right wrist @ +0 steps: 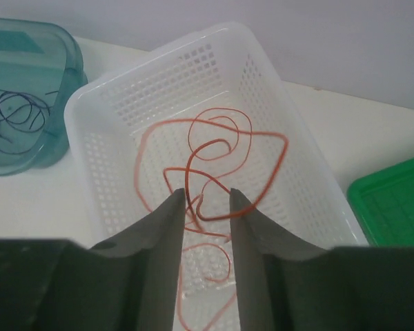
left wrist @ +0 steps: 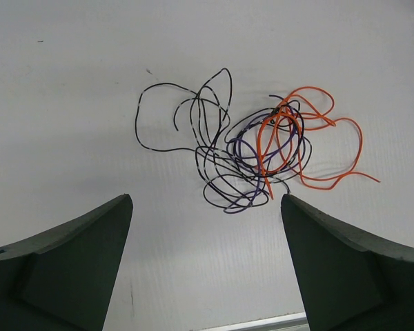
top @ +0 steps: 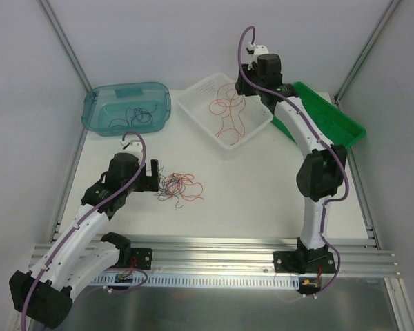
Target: Untangle the cables
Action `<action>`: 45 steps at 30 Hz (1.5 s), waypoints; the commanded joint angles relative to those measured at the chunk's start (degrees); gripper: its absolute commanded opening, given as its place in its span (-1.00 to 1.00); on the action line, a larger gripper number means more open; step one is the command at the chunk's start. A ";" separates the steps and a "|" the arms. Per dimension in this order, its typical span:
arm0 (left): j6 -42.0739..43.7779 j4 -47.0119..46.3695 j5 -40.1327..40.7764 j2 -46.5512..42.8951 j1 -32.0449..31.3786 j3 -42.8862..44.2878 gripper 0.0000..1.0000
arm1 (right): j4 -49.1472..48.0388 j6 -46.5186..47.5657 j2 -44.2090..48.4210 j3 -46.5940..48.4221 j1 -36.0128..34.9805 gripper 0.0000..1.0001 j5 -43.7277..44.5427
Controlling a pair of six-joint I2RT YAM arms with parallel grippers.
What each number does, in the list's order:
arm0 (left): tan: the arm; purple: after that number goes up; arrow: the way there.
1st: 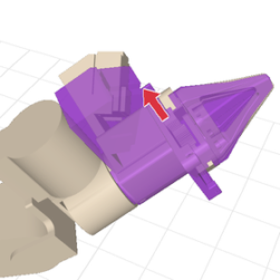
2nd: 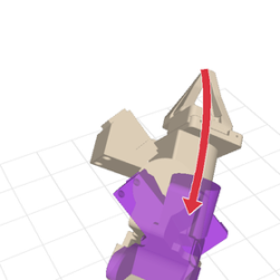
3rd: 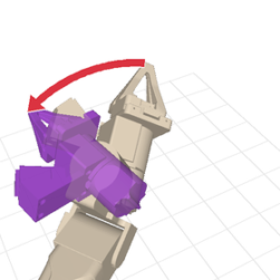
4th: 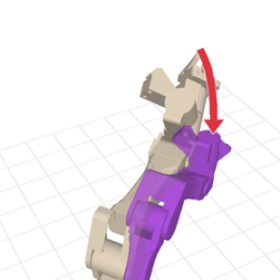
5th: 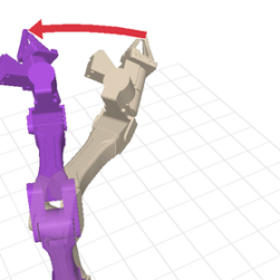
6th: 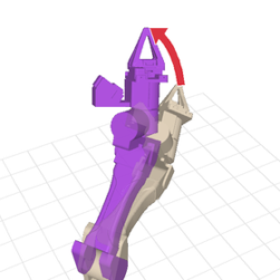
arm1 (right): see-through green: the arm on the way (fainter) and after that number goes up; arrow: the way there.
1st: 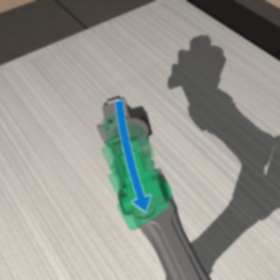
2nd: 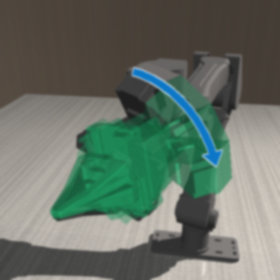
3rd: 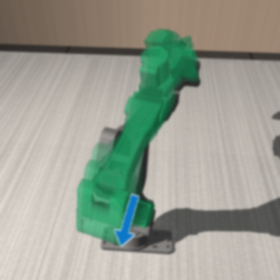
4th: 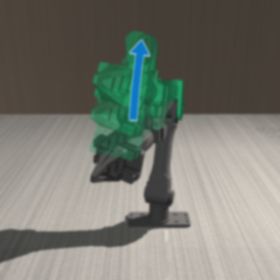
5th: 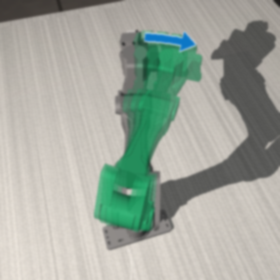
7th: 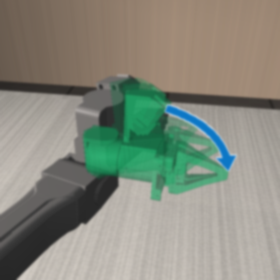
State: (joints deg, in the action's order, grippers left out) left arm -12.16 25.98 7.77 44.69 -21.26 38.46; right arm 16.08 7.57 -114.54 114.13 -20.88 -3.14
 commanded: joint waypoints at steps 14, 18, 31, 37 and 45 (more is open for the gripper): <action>0.39 -0.84 -1.00 1.63 1.13 0.21 0.81 | 4.56 1.74 8.79 -8.91 -3.98 0.68 -7.05; -0.05 -0.84 -2.40 2.33 1.13 0.21 0.80 | 9.06 1.22 13.63 -16.29 -11.08 0.67 -8.64; -3.30 -0.93 -7.68 10.50 1.39 1.88 0.80 | -3.23 -8.35 11.03 -36.87 -27.45 0.54 -13.30; -4.01 -0.93 -10.93 15.95 1.48 3.11 0.74 | -8.77 -9.25 4.43 -35.55 -30.27 0.52 -9.17; -5.85 -2.33 -9.62 21.75 1.57 4.08 0.65 | -9.66 -6.53 -0.24 -33.01 -30.27 0.44 -5.39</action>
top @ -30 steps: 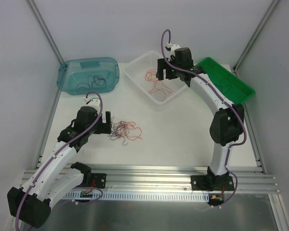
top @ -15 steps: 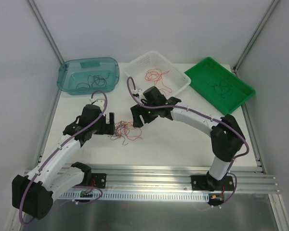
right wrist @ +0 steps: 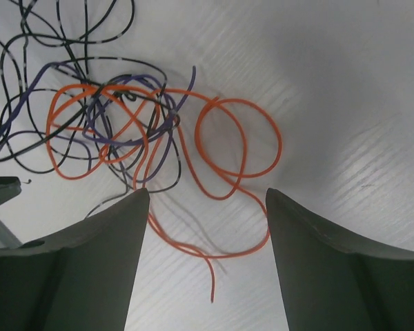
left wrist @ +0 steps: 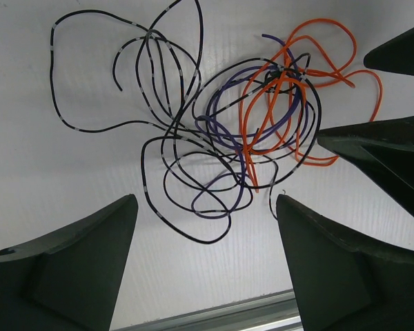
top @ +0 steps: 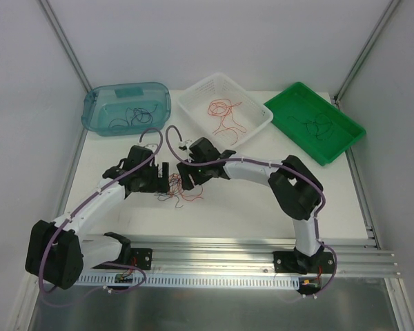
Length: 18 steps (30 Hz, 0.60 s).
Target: Untangle the cables
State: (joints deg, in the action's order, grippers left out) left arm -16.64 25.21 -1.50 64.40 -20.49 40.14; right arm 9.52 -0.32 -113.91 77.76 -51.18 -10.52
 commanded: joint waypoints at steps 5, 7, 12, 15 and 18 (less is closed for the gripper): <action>-1.81 -2.18 0.53 7.21 0.80 3.98 0.50 | -3.28 2.25 -2.72 5.38 0.03 0.36 1.56; -2.08 -2.18 0.09 8.37 0.89 4.51 0.38 | -3.63 2.34 -3.42 5.91 0.11 0.26 0.95; -1.64 -2.36 0.97 9.16 1.07 4.33 -0.14 | -3.89 2.42 -2.99 4.00 0.11 -0.35 0.85; -1.46 -2.19 1.23 9.43 1.15 4.42 -0.70 | -3.81 3.30 0.52 1.44 0.20 -0.76 2.08; -1.46 -2.27 2.81 8.99 1.42 4.33 -1.00 | -2.14 4.01 5.96 -1.98 0.64 -0.99 4.80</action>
State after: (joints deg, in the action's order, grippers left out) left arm -18.48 23.20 -0.84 73.60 -19.88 42.76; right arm 7.11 2.52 -115.96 78.02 -51.07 -8.49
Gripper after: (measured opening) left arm 0.026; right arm 0.032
